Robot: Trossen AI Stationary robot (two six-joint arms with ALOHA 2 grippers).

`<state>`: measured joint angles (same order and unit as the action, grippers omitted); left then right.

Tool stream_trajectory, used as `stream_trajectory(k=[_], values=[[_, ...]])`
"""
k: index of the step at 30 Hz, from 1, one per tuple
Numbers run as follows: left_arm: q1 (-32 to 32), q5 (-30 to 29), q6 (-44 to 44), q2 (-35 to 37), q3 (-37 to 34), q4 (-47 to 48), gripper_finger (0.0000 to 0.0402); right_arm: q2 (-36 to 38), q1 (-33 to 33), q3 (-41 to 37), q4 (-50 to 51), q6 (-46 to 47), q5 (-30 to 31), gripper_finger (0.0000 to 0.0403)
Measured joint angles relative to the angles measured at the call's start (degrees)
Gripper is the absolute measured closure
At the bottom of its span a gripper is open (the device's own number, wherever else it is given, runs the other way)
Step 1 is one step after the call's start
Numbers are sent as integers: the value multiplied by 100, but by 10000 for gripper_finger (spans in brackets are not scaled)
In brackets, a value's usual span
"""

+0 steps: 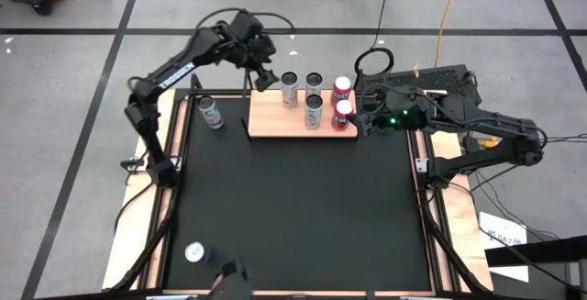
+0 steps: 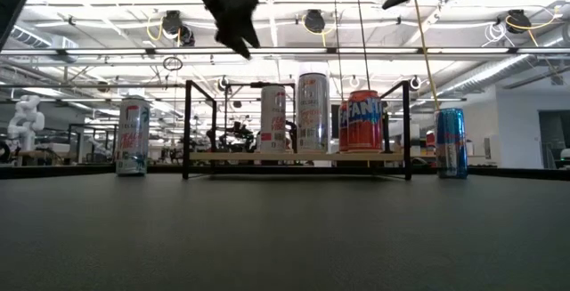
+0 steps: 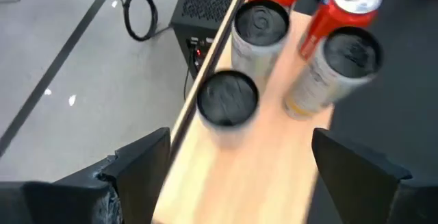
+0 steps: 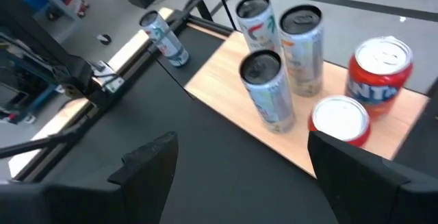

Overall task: Place canned beverage on shelf
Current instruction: Put the white pink soda can on the shelf aligned with the other white pink soda can

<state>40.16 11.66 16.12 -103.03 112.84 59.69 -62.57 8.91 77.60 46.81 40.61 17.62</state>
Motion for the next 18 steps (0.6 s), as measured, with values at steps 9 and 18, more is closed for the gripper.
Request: stream_trajectory(k=[9, 18], values=[[-627, -105, -860, 1767, -1125, 561, 61, -375, -265, 2, -971, -227, -142, 91], [-2724, -1311, -3014, 4160, -2935, 679, 61, -1117, -931, 0, -2237, -702, -309, 91]])
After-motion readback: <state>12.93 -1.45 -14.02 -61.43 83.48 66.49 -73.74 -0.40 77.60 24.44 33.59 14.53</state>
